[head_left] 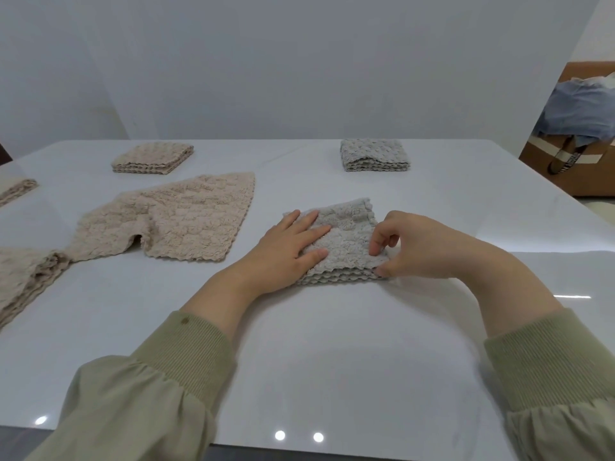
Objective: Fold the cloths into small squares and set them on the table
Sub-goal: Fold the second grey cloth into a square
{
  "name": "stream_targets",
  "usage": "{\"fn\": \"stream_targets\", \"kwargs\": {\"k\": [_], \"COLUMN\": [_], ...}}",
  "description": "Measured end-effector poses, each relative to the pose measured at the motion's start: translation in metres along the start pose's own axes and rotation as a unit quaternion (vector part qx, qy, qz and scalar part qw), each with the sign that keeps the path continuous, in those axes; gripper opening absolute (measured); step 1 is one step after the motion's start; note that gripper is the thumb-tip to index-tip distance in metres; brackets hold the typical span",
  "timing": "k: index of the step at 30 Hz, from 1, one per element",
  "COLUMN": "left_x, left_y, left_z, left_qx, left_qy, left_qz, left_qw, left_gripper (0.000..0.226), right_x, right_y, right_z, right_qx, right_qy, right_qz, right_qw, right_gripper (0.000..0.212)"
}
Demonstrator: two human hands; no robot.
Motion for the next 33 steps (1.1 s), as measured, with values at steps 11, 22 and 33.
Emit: {"fn": "stream_targets", "kwargs": {"k": [11,22,33], "left_x": [-0.003,-0.002,0.001], "left_y": [0.003,0.004,0.006], "left_z": [-0.005,-0.004,-0.013], "left_qx": [0.004,-0.027,-0.064], "left_qy": [-0.016,-0.026,-0.088], "left_qz": [-0.021,-0.028,-0.048], "left_qw": [1.000,0.999,0.993], "left_gripper": [0.056,0.068,0.079], "right_x": [0.001,0.004,-0.055], "right_y": [-0.014,-0.042,0.036], "right_z": [-0.013,-0.038,0.017], "right_qx": [0.043,0.063,0.131], "right_qy": [-0.044,-0.105,0.086], "right_qz": [0.036,0.410,0.050], "right_qw": [0.997,0.904,0.986], "right_gripper": [0.015,0.027,0.052]}}
Point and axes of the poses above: each hand's wrist, its own x-axis away from the middle knuckle, its own y-axis out of the palm, z = x × y, the point moved 9 cm from there along -x, towards the middle knuckle, and after that the axes turned 7 degrees about -y, right-handed, at the moved point
